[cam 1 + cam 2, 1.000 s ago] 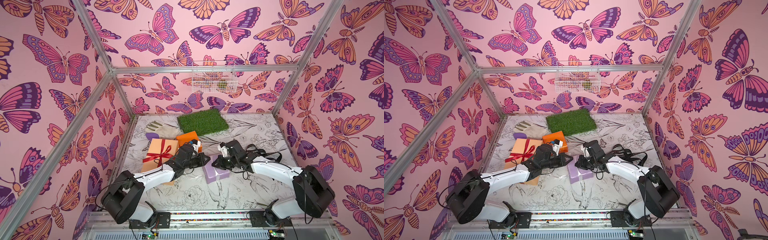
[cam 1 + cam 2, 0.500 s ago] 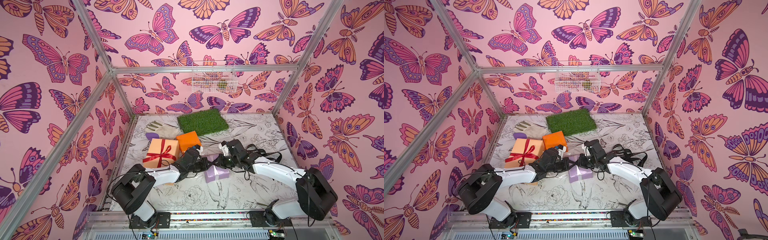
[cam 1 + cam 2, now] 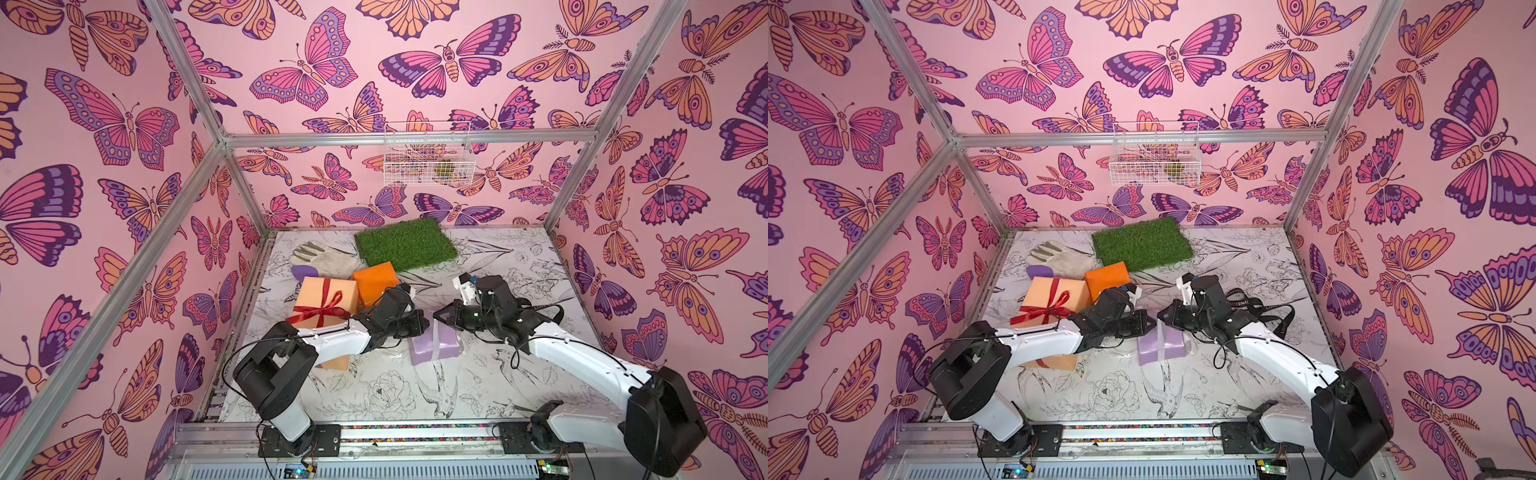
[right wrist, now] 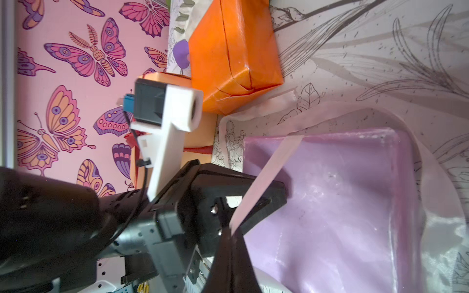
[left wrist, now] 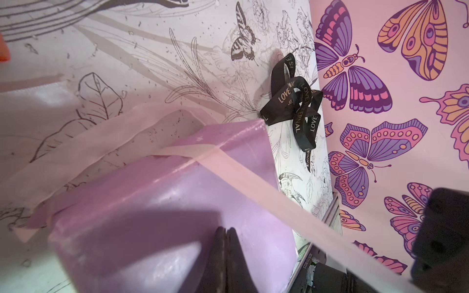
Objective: Untie the ribbon bows on the gift boxes
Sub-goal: Pull the ribbon from the gift box.
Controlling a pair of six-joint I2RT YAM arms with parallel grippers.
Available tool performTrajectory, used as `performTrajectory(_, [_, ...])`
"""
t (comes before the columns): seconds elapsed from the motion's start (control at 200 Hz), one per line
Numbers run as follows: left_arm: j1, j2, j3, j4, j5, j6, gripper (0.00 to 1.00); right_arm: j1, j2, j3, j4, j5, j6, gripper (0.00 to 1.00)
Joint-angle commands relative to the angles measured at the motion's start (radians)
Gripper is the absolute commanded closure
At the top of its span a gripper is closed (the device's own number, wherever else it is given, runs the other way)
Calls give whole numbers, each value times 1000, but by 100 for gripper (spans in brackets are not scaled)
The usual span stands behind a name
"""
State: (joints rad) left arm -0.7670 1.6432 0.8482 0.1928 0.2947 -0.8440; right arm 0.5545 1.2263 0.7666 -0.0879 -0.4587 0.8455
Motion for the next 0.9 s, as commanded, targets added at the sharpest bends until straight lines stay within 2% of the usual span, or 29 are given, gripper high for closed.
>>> performTrajectory(0.0, [0, 72, -29, -208, -48, 35, 100, -12, -78, 44, 112, -58, 20, 100])
performTrajectory(0.15, [-5, 78, -15, -240, -65, 58, 100, -16, -124, 129, 62, -44, -18, 100])
performTrajectory(0.345, [-27, 87, 21, -304, -106, 97, 100, -16, -111, 250, -41, -52, -81, 100])
performTrajectory(0.496, [-30, 72, 37, -307, -82, 95, 100, -16, -95, 190, -28, -32, -79, 100])
performTrajectory(0.676, [-29, -13, 82, -298, -26, 86, 100, -16, -83, 108, 18, -32, -66, 100])
performTrajectory(0.896, [-31, -50, 68, -146, 71, 3, 100, -16, -84, 75, 31, -20, -66, 100])
